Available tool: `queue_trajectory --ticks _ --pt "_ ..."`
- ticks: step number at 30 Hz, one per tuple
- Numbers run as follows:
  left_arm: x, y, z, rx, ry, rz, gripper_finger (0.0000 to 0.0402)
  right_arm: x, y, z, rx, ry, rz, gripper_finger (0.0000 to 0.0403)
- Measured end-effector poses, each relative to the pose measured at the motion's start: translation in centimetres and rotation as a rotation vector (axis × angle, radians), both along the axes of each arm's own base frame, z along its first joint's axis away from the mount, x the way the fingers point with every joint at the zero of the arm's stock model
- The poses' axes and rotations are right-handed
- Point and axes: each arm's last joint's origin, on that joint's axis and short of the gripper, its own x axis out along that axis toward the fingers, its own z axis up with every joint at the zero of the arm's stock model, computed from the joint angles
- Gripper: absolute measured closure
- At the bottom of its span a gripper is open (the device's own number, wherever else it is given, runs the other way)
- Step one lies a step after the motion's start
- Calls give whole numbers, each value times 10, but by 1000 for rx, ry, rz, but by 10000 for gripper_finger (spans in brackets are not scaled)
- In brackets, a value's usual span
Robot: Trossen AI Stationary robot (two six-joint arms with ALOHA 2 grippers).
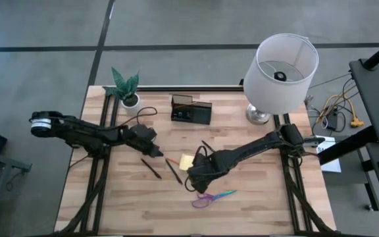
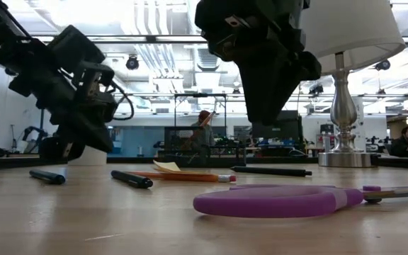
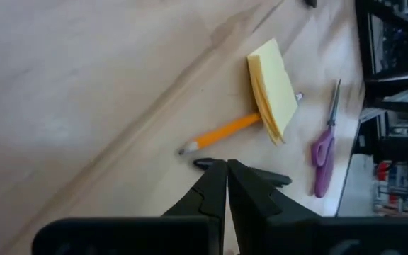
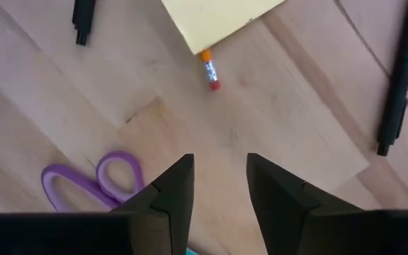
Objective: Pick and place office supplies into organizer
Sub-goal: Put the yellow pencil into the black desk organizer
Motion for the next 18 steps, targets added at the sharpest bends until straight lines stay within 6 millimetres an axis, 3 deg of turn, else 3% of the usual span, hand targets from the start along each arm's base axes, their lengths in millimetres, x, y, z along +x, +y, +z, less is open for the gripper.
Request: queue_trajectory --ticks 6,12,18 --pt "12 -10 10 144 -35 -37 402 0 1 0 -24 -6 10 294" --pt "15 -15 14 301 173 -78 402 1 -3 0 -65 -11 53 303" --pt "23 -18 26 451 103 -195 402 3 -12 0 -90 -10 83 305"
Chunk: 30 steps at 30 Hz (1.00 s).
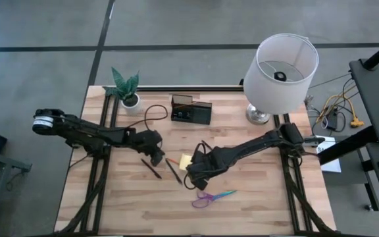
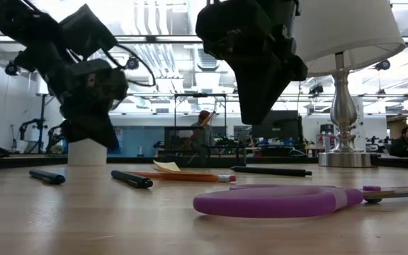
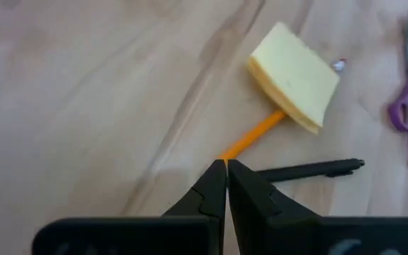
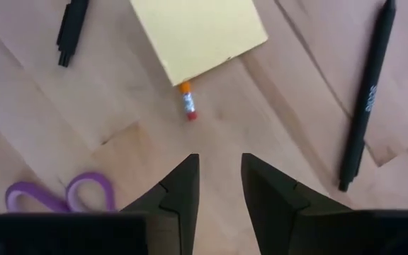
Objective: Pick and place office supplies into organizer
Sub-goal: Put the yellow pencil into the black desk organizer
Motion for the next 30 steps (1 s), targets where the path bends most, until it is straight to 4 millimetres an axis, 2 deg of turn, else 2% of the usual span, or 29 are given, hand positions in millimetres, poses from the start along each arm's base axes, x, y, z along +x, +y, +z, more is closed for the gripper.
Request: queue_trajectory --ticks 8,16,22,30 --pt "-2 -3 -5 126 -6 -241 402 2 -9 0 -14 8 41 306" --pt "-1 -3 -7 174 -54 -285 402 3 -12 0 -18 9 50 305" --pt "2 -3 -23 118 24 -249 402 1 -16 -4 -22 27 50 310" --pt "11 -3 -26 -120 2 1 402 1 -20 -7 -21 38 29 312"
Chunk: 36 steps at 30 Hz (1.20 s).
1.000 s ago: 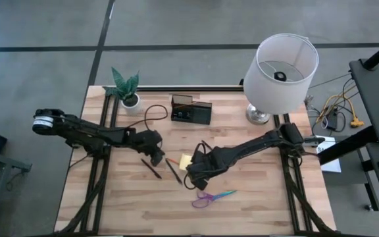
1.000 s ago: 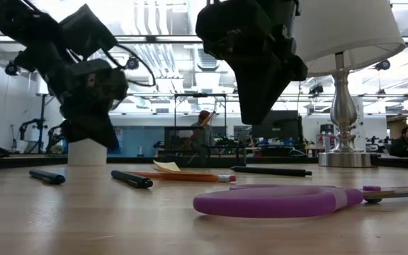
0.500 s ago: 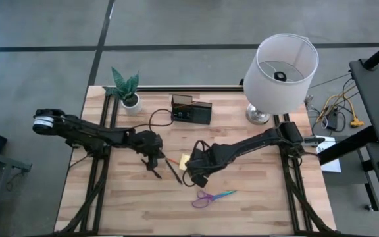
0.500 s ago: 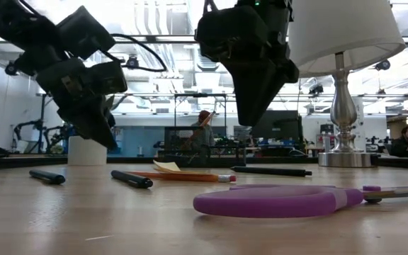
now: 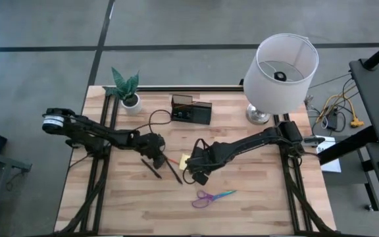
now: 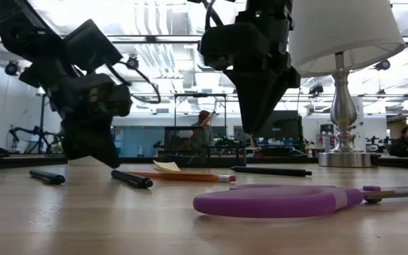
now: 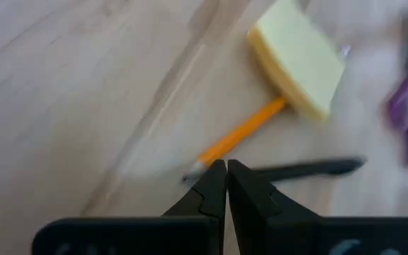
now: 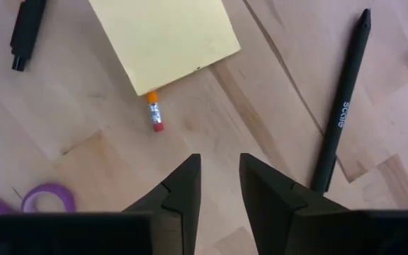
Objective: Pick and place office supplies into organizer
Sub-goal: Put the yellow pencil into the black desk organizer
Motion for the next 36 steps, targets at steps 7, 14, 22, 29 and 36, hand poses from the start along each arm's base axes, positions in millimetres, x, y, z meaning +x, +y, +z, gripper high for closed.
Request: queue_trajectory --ticks 7,14,22,29,36 --pt "-2 0 3 -101 6 102 402 0 -2 -1 -2 4 1 312" --pt "-4 0 -6 -120 53 129 402 0 -6 -2 -4 11 8 316" --pt "-1 0 -7 -137 45 139 402 0 -5 -2 3 13 11 314" --pt "-1 1 1 -134 -2 152 402 0 -5 -2 7 15 4 319" --pt "-3 4 -1 -99 5 194 402 0 -5 -2 20 20 4 315"
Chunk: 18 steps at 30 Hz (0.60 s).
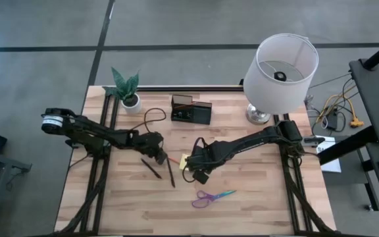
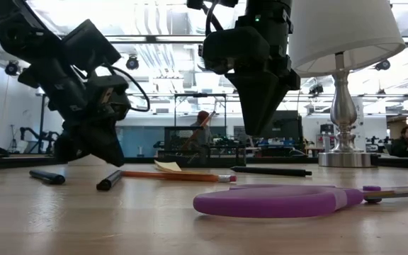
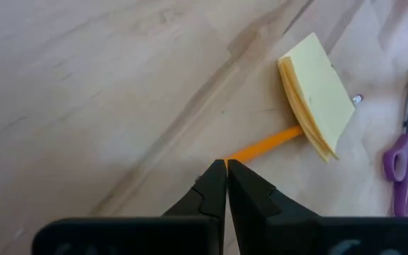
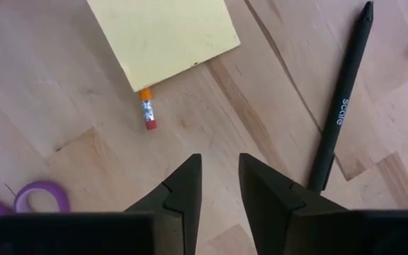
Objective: Pick and place office supplies into organizer
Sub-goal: Put the yellow pencil into the black desk organizer
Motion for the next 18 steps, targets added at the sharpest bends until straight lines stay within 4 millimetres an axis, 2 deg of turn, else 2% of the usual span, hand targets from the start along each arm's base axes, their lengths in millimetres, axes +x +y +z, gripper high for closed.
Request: queue_trajectory --ticks 18 --pt "-2 2 -3 -13 14 -15 402 1 -5 0 -1 5 11 316"
